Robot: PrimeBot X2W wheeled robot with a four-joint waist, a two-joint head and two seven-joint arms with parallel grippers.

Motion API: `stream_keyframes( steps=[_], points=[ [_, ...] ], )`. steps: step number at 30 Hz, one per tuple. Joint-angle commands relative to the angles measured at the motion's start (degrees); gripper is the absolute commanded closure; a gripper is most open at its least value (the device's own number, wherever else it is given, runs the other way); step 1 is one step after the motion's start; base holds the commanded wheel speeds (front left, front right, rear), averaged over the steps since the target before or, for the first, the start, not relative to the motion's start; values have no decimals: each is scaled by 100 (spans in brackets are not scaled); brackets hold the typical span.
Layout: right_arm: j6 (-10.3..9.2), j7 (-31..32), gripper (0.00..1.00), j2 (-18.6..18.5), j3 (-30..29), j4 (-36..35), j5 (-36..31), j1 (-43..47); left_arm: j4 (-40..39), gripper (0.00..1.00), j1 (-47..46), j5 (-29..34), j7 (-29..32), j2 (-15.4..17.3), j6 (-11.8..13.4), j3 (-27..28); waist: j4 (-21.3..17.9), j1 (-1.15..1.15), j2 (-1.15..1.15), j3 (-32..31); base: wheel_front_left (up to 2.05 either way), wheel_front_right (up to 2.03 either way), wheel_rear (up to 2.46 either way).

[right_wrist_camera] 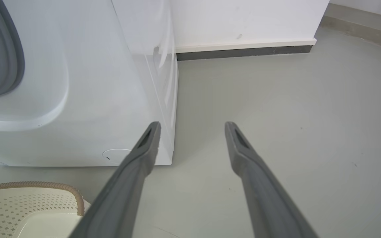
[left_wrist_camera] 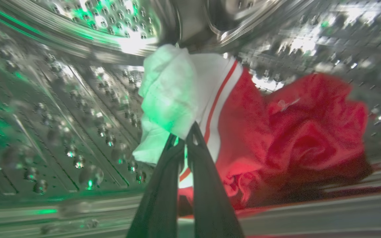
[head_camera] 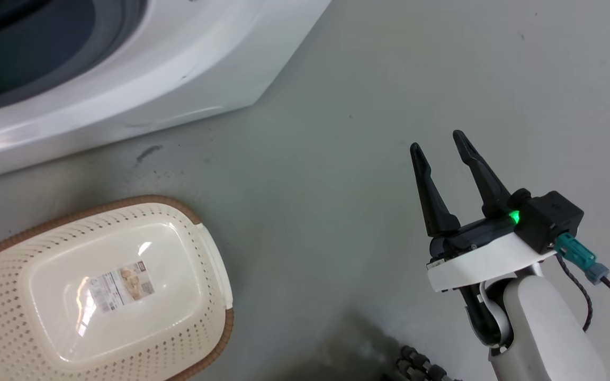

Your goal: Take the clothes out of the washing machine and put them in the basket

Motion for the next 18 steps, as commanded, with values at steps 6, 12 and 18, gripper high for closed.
stream_keyframes(
  steps=[6, 12, 18],
  points=[
    [-4, -12, 0, 1, -131, 190, -171, 151, 5, 100, 761, -133, -1371, -297, 112, 43, 264, 0, 0, -817, 0, 0, 0],
    [-4, -12, 0, -2, -210, 428, -346, 417, 484, 100, 1473, -345, -2289, -682, 60, 63, 528, 0, 0, -1632, 0, 0, 0],
    [-4, 26, 0, -2, -352, 528, -469, 628, 778, 100, 1823, -495, -2749, -919, -23, 81, 735, 0, 0, -2151, 0, 0, 0]
  ],
)
